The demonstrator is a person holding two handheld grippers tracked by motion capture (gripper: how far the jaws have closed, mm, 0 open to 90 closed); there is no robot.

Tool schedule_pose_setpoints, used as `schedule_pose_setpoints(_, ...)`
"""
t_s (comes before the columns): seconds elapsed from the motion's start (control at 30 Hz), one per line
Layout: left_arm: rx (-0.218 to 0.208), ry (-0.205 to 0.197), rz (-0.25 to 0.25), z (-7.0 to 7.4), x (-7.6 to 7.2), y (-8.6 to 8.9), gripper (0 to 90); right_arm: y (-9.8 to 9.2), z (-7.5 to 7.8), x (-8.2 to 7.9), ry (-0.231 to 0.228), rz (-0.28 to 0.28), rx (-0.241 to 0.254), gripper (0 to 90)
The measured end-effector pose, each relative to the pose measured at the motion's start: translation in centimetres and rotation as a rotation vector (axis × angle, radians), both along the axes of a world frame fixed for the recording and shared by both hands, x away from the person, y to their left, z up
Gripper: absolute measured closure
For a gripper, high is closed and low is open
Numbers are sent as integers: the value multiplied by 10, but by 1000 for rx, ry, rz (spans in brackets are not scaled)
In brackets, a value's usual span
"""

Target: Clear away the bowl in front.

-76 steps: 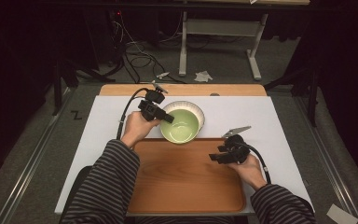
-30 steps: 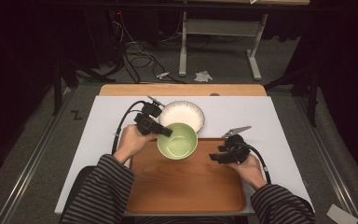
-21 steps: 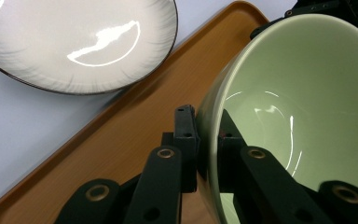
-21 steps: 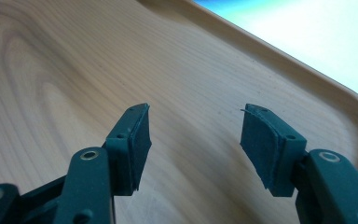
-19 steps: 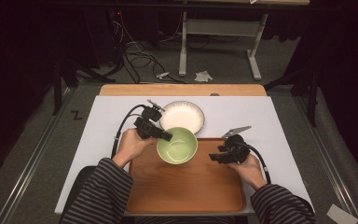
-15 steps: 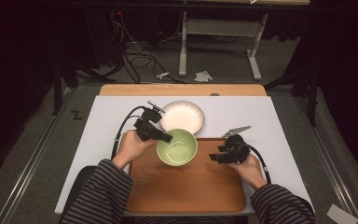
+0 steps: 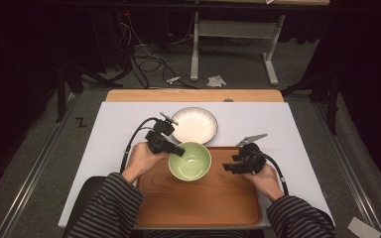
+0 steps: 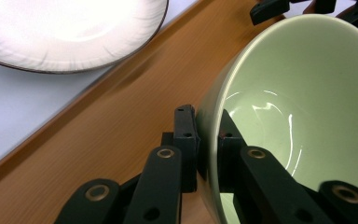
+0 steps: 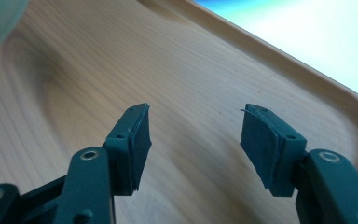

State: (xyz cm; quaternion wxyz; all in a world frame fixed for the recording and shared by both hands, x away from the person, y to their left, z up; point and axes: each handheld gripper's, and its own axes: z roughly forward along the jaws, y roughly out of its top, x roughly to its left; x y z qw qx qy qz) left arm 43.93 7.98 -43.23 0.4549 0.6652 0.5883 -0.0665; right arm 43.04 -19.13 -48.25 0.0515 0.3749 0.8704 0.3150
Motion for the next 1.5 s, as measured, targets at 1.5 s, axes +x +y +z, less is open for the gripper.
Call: schedule_pose_setpoints(1.5,60,49,-20,-32,1,-22,829,0,0,0,-4,0,1,438)
